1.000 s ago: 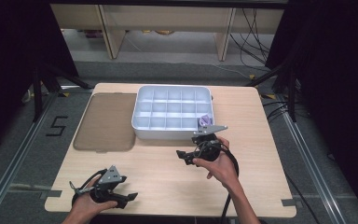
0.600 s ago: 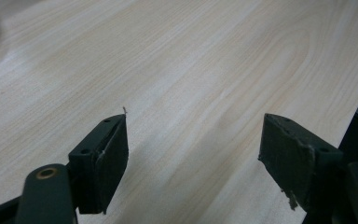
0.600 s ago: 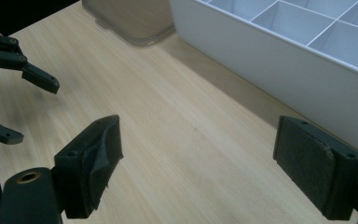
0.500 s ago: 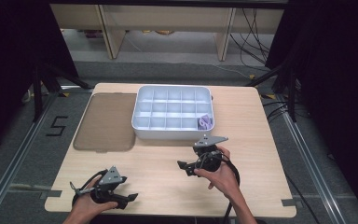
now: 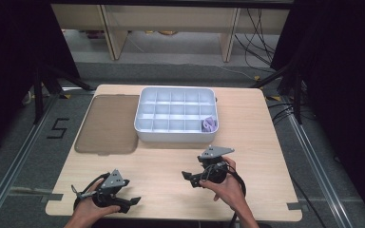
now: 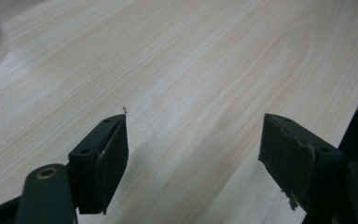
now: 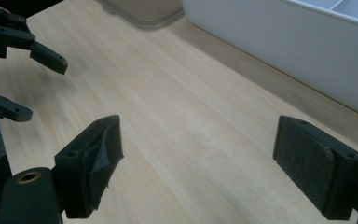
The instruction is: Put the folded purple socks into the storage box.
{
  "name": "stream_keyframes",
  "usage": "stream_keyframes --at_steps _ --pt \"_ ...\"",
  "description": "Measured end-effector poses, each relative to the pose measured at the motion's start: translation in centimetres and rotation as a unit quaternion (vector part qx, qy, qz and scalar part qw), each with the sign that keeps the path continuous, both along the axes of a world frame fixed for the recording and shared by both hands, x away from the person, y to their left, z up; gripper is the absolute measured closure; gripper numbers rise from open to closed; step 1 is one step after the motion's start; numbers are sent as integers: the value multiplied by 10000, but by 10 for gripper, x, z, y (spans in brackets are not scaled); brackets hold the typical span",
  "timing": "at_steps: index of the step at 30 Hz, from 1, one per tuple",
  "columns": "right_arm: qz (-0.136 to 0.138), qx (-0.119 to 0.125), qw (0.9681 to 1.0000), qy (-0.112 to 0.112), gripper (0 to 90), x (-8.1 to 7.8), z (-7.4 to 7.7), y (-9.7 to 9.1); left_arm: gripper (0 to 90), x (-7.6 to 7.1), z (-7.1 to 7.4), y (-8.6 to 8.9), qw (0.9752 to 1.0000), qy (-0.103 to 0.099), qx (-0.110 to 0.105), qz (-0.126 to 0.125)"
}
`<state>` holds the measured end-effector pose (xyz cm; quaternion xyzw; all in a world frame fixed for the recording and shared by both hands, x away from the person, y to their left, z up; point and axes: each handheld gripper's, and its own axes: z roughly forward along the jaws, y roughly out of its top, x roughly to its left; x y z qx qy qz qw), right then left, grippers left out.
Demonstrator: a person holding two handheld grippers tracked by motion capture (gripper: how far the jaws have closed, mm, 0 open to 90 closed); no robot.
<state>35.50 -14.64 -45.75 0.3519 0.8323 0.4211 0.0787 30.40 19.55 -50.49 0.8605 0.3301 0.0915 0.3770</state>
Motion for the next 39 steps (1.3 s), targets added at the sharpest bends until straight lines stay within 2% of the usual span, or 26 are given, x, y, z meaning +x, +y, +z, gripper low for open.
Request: stream_keyframes --at_steps 4,5,6,7,9,11,16,17,18,19,20,21,23,24,25,27,28,31,33,34,35,37,38,39 --pt "44 22 10000 -37 162 -5 -4 1 231 0 1 1 9999 -60 36 -82" --pt "50 -27 10000 -33 162 -6 -5 1 231 -1 0 0 10000 -12 -2 -30" --pt "49 -5 10000 -9 162 -8 -6 1 231 0 1 1 9998 -58 86 -155" --pt "71 -19 10000 21 161 -9 -6 0 231 0 0 0 9999 -42 28 -110" --pt "78 -50 9999 -52 161 -10 -9 0 231 0 0 -1 9999 -40 74 -115" --pt "63 -16 10000 -3 161 -13 -10 -1 231 -2 0 -1 10000 -12 17 -51" --pt "100 -58 9999 -29 160 -18 -15 -5 231 -1 0 -1 9999 -51 55 -101" --pt "69 -58 10000 -26 160 -19 -16 -6 231 -1 0 -1 9999 -73 2 -86" --pt "104 -53 9999 -9 160 -20 -16 -6 231 -2 0 -2 10000 -2 -56 -21" --pt "74 -35 10000 17 160 -22 -17 -7 231 -1 0 -2 10000 -43 -31 -46" --pt "196 -42 9998 -50 160 -22 -18 -8 231 -1 0 -1 10000 -48 30 -70" --pt "157 -53 9999 -44 160 -24 -19 -8 231 -1 0 -1 9999 -53 56 -98" --pt "188 -44 9998 -50 160 -25 -20 -8 231 -1 0 -1 10000 -32 60 -41" --pt "78 -22 9999 67 160 -28 -20 -7 231 -1 0 -2 10000 -21 42 -68" --pt "117 -90 9999 8 160 -28 -21 -9 231 -1 1 -2 9999 -55 46 -126" --pt "148 -101 9998 7 160 -29 -24 -10 231 -2 -1 -3 9999 -74 -2 -112" --pt "140 -98 9998 34 160 -30 -25 -10 231 -2 0 -3 9999 -59 44 -139" --pt "231 -103 9997 -42 160 -31 -27 -12 231 -2 0 -3 9999 -62 33 -138" --pt "156 -108 9998 -39 160 -32 -29 -13 231 -2 0 -3 9999 -65 47 -116" --pt "155 -117 9998 -17 160 -33 -30 -14 231 -3 -1 -4 10000 1 -13 -77" --pt "206 -113 9997 -1 160 -33 -31 -14 231 -2 0 -3 9999 -35 79 -145" --pt "153 -166 9997 -2 161 -35 -33 -15 231 -3 0 -4 9998 -73 66 -197" --pt "85 -185 9998 20 160 -36 -33 -15 231 -4 -1 -5 9999 -41 38 -91" --pt "95 -179 9998 27 160 -37 -33 -15 231 -4 0 -5 9998 -54 49 -163"
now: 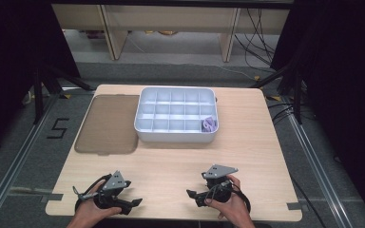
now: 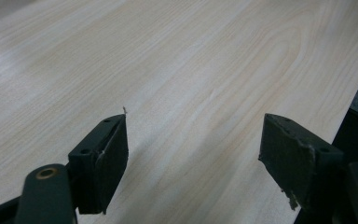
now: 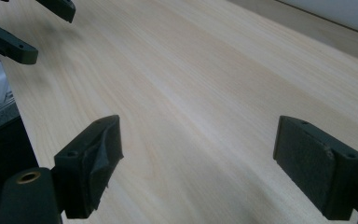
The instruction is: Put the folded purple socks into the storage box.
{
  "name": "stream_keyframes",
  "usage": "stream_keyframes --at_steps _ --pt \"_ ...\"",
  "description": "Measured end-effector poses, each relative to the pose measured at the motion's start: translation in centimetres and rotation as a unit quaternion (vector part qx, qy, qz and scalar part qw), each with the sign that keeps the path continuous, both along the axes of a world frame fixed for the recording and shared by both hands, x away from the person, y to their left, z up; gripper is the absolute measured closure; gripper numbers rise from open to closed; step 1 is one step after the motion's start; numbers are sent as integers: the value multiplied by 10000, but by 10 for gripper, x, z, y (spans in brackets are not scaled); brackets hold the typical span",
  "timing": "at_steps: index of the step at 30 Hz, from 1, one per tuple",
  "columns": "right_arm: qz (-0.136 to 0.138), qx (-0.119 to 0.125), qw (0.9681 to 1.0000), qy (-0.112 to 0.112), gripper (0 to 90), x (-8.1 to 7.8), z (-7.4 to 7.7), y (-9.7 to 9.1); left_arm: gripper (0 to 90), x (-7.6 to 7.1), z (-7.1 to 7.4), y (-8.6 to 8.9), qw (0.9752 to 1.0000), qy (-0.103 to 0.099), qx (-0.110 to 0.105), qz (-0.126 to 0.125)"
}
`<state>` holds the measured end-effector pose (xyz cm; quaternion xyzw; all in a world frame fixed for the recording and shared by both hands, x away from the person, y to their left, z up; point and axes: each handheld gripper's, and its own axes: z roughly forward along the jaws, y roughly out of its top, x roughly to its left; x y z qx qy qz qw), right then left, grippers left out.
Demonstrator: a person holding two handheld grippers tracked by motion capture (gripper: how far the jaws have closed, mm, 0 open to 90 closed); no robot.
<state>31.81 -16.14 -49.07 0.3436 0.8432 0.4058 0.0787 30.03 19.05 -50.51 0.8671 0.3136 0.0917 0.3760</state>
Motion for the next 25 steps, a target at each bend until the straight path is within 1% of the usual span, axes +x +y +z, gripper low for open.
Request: stream_keyframes --at_steps 1,2,3,5,6,7,9,11,13,14,15,16,17,18,19,20,22,25 --pt "15 0 10000 -31 161 -1 0 0 231 0 0 0 10000 -23 22 -1" --pt "-17 -17 10000 -39 160 -1 0 0 231 -1 0 -1 10000 6 -60 11" --pt "-12 -17 10000 -87 160 -2 -1 0 231 0 0 0 10000 -20 19 3" --pt "-48 -44 10000 -68 160 -5 -1 0 231 1 0 0 10000 -5 37 -66" --pt "-44 -59 10000 -42 160 -6 -1 0 231 0 -1 0 10000 2 26 -61" --pt "-5 -78 9999 -74 161 -6 -2 -1 231 0 -1 -1 10000 5 28 -67" --pt "-84 -102 9999 -83 161 -8 -3 0 231 0 0 0 10000 -3 23 -74" --pt "-95 -103 9999 -55 161 -9 -2 0 231 0 -1 0 10000 3 25 -68" --pt "-38 -123 9999 -87 160 -10 -3 0 231 0 -1 -1 10000 -10 36 -62" --pt "-30 -140 9999 -80 160 -10 -3 0 231 -1 -1 -1 10000 44 0 24" --pt "8 -125 9999 -108 161 -10 -3 1 231 -1 -1 -2 10000 44 0 14" --pt "10 -149 9999 -73 160 -11 -3 1 231 -1 -1 -2 10000 49 -18 -21" --pt "-51 -160 9998 -62 160 -12 -3 1 231 0 -1 -1 10000 0 27 -89" --pt "18 -151 9998 -99 160 -11 -4 0 231 0 -1 -1 10000 2 21 -81" --pt "9 -155 9998 -102 160 -11 -4 0 231 -1 -1 -2 10000 54 -18 -8" --pt "19 -159 9998 -108 160 -11 -4 0 231 -1 -2 -2 10000 43 4 24" --pt "-53 -169 9998 -87 160 -12 -4 0 231 -1 -2 -2 10000 49 4 17" --pt "-94 -198 9997 -122 160 -12 -4 0 231 -1 -2 -2 10000 61 -7 20"
